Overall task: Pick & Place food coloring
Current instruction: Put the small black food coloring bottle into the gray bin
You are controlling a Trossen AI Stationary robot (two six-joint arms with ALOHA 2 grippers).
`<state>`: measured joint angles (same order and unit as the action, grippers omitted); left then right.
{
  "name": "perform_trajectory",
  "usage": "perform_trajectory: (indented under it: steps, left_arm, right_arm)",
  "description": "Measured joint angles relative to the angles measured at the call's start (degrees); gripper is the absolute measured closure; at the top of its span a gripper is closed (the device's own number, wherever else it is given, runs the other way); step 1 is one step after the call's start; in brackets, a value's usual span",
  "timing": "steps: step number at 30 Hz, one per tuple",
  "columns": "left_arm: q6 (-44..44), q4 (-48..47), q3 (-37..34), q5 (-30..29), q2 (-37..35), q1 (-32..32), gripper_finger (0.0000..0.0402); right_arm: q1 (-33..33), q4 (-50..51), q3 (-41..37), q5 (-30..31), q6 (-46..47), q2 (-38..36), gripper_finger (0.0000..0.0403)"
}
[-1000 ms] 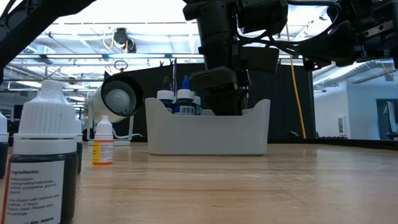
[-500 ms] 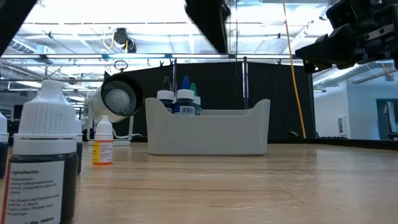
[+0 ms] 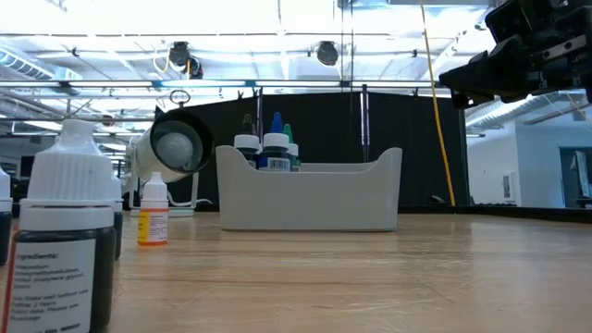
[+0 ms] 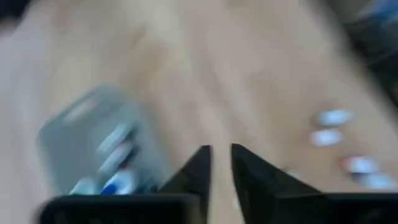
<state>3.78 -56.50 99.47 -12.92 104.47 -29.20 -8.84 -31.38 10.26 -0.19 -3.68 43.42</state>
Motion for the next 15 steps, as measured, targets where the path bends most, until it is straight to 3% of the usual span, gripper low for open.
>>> perform_trajectory:
  steps: [3, 7, 11, 15]
  left_arm:
    - [2.9, 4.6, -8.4, -2.7, -6.2, -3.8, 0.0392]
    - [-3.4, 14.6, -21.0, -12.8, -19.1, -4.3, 0.0388]
    - [-10.0, 24.4, -35.3, -12.4, -31.0, -2.1, 0.0397]
    - [-10.7, 38.9, -48.7, -12.1, -39.4, 0.0, 0.0398]
  right_arm:
    - [0.0, -0.3, 0.0, 0.0, 0.0, 0.0, 0.0403]
    - [0.0, -0.8, 0.0, 0.0, 0.0, 0.0, 0.0403]
    - [0.0, -1.8, 0.0, 0.0, 0.0, 0.0, 0.0403]
    - [0.0, -3.5, 0.0, -0.1, 0.0, 0.0, 0.0403]
